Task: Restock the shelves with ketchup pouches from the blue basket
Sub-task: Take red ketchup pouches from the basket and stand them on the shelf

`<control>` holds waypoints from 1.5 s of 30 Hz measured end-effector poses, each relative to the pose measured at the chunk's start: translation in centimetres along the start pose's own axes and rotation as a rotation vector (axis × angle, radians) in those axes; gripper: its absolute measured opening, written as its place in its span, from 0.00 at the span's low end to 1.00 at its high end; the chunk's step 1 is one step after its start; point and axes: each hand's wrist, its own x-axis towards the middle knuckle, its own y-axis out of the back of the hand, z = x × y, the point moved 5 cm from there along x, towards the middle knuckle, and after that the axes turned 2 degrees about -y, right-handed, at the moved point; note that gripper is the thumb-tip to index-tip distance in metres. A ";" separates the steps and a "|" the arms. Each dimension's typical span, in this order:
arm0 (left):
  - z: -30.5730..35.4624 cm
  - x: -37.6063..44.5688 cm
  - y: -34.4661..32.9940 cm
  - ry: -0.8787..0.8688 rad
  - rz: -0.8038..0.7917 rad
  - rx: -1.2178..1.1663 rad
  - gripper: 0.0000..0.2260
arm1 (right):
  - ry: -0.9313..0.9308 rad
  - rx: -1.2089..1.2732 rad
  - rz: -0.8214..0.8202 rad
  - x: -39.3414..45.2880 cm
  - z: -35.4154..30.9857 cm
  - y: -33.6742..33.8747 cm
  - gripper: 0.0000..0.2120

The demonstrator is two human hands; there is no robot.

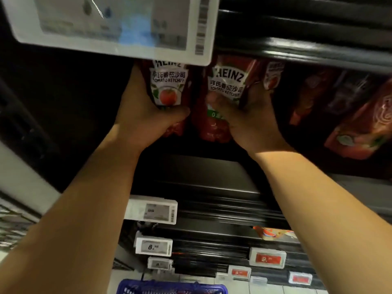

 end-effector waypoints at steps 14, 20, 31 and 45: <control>-2.0 0.6 0.8 0.099 0.105 0.351 0.42 | -0.079 -0.262 0.194 1.3 2.1 1.0 0.25; -2.6 1.8 0.1 0.139 0.039 0.381 0.37 | -0.119 -0.277 0.214 3.1 2.1 -0.1 0.31; -1.5 0.0 0.0 0.135 0.056 0.718 0.29 | -0.134 -0.382 0.104 0.7 3.3 -1.0 0.29; -1.8 -0.1 0.4 0.192 0.145 0.661 0.33 | -0.128 -0.508 0.035 1.6 3.2 -2.1 0.27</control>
